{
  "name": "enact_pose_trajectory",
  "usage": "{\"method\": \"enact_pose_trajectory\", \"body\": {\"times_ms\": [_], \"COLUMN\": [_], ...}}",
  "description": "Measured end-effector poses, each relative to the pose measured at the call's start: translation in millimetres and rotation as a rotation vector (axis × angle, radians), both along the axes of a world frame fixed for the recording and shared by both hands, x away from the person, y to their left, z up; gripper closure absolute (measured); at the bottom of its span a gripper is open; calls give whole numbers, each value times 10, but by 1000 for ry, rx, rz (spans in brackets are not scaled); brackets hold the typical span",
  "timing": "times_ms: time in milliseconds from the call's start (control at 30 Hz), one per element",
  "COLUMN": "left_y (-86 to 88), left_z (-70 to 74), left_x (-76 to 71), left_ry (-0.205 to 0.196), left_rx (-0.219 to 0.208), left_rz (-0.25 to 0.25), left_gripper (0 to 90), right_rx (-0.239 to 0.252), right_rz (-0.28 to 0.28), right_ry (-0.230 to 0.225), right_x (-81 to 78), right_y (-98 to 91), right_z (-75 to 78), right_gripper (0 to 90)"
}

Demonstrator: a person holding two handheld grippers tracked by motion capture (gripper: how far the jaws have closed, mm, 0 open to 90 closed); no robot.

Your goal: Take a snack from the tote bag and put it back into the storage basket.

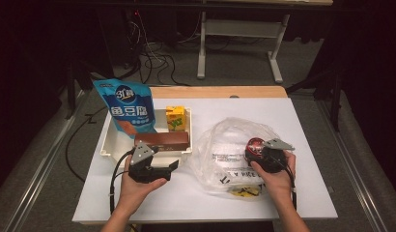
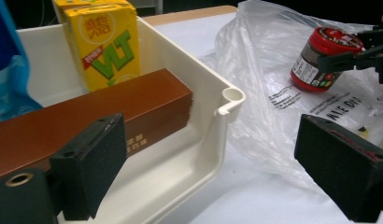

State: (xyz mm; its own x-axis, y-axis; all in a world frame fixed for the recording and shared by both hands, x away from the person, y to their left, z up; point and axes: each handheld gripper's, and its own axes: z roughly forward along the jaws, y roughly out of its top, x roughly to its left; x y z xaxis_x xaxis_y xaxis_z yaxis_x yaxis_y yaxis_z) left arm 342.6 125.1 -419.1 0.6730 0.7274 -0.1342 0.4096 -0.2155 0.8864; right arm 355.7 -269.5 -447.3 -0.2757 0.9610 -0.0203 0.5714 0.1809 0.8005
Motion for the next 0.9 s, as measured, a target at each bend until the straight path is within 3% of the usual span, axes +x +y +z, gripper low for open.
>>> {"method": "enact_pose_trajectory", "body": {"times_ms": [233, 467, 667, 900], "left_y": [-179, -480, -664, -859], "left_z": [11, 73, 191, 217], "left_x": [-64, -175, -257, -265], "left_ry": [-3, -66, -88, -100], "left_rx": [-21, -28, -51, -51], "left_rz": [-44, -101, -152, -200], "left_gripper": [104, 115, 116, 115], "right_rx": [21, 37, 66, 81], "right_rz": [49, 71, 82, 103], "right_ry": [-13, -13, -12, -25], "right_x": [-127, -249, -301, -370], "right_y": [63, 96, 62, 65], "right_z": [166, 300, 394, 503], "right_gripper": [259, 260, 260, 260]}}
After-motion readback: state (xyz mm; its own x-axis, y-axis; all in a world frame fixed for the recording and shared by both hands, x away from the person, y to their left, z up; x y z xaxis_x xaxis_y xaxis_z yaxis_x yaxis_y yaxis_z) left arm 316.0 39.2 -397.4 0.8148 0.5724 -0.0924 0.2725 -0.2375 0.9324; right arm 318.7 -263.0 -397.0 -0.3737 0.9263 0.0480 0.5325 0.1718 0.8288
